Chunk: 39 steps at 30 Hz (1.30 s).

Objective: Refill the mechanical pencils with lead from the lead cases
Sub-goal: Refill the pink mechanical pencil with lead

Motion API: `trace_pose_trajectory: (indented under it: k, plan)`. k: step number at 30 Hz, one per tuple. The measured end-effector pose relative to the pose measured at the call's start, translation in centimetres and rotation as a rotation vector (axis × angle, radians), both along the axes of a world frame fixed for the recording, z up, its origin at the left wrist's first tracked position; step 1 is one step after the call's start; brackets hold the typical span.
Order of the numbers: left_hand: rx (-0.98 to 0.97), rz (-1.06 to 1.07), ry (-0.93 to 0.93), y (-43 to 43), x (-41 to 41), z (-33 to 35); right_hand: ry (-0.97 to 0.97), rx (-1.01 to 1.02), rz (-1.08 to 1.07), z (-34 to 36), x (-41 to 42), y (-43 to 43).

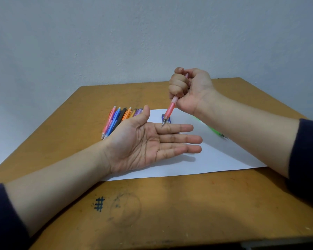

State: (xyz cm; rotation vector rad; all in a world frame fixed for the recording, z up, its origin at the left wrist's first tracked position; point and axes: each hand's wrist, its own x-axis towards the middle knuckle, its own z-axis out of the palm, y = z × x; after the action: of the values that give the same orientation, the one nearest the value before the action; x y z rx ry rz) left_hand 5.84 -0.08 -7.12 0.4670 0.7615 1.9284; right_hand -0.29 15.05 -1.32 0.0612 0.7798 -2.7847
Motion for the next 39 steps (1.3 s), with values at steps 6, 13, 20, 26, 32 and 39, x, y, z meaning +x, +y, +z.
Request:
trace_pose_trajectory:
  k: [6, 13, 20, 26, 32, 39]
  plan:
    - [-0.006, -0.010, 0.005, 0.0, 0.2, 0.1, -0.015, -0.006, -0.001, 0.1, 0.0, 0.0]
    - [-0.013, 0.001, -0.006, 0.0, 0.4, 0.3, -0.022, -0.011, 0.006, 0.1, 0.0, 0.0]
    - [-0.088, 0.155, -0.030, 0.2, 1.0, 1.1, -0.006, -0.032, 0.063, 0.1, 0.3, 0.0]
    - [-0.373, 0.454, 0.100, 0.8, 1.8, 1.9, 0.059, 0.038, 0.171, -0.1, 0.2, 0.3]
    - [-0.414, 0.537, 0.137, 0.7, 1.7, 1.8, 0.129, 0.110, 0.238, -0.2, 0.6, -0.3]
    - [-0.378, 0.722, 0.172, 0.4, 1.2, 1.9, 0.282, 0.700, 0.169, -0.6, 1.4, -0.3]
